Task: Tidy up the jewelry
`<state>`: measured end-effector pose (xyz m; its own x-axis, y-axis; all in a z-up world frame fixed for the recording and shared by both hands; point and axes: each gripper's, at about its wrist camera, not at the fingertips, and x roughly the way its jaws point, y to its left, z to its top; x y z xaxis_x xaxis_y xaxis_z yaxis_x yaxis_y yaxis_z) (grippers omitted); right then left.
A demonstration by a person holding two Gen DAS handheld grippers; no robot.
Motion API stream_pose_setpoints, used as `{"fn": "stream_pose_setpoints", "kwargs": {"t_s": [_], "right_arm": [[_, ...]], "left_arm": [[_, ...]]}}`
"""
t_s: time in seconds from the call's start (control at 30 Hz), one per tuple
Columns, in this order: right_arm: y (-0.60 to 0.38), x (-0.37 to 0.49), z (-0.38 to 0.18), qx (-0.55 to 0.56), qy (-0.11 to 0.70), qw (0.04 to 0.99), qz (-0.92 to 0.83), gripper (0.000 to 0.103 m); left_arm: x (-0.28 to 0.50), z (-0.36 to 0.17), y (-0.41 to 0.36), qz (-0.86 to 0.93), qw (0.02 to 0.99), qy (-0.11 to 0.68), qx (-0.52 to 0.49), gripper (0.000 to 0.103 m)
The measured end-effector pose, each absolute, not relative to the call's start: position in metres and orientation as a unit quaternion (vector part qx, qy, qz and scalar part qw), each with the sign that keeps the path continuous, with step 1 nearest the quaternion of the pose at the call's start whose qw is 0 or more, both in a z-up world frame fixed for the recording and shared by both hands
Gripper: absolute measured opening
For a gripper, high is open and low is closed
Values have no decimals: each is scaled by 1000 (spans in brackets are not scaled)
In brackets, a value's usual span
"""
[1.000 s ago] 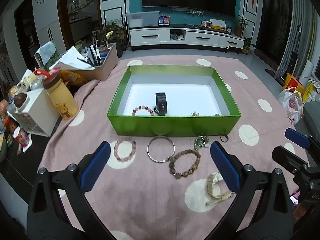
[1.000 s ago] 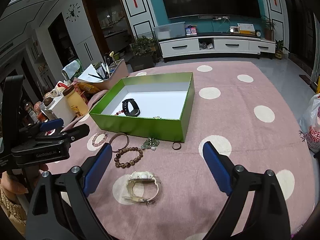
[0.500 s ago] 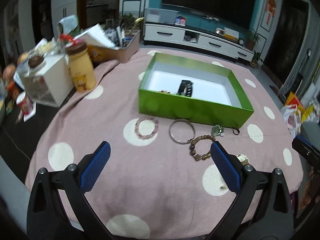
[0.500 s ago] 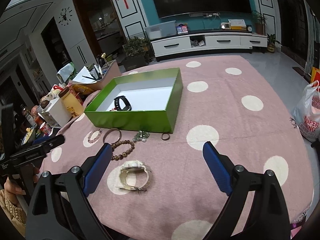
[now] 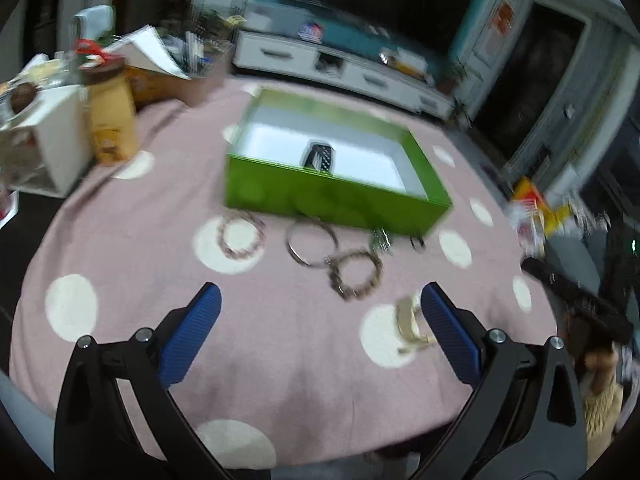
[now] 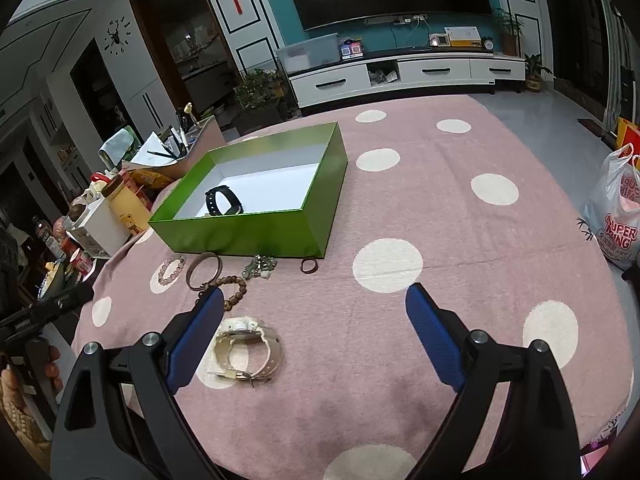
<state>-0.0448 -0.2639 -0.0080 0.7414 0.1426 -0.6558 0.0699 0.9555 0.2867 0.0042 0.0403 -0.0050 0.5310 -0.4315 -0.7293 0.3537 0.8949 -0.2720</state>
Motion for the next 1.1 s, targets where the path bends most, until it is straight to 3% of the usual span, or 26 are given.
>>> {"fn": "stream_pose_setpoints", "kwargs": {"t_s": [0.17,0.33,0.57,0.73,0.9,1.1], "right_arm": [[-264,-38,-19,144,370,918,19,92],[-259,-31,-26,125,378,917,18,92],[-259,-18,-40,116,387,915,12,92],[-259,-8,-48,114,393,912,18,92],[-256,3,-52,103,395,913,29,92],[-253,23,-62,95,405,908,40,90]], "left_arm": [[12,-24,10,-213,853,476,34,101],[27,-48,10,-180,849,496,-28,101],[40,-67,-4,-127,864,487,-18,100],[51,-77,-22,-121,863,491,8,80],[59,-90,-33,-127,858,498,20,53],[63,-92,-48,-146,859,488,50,42]]}}
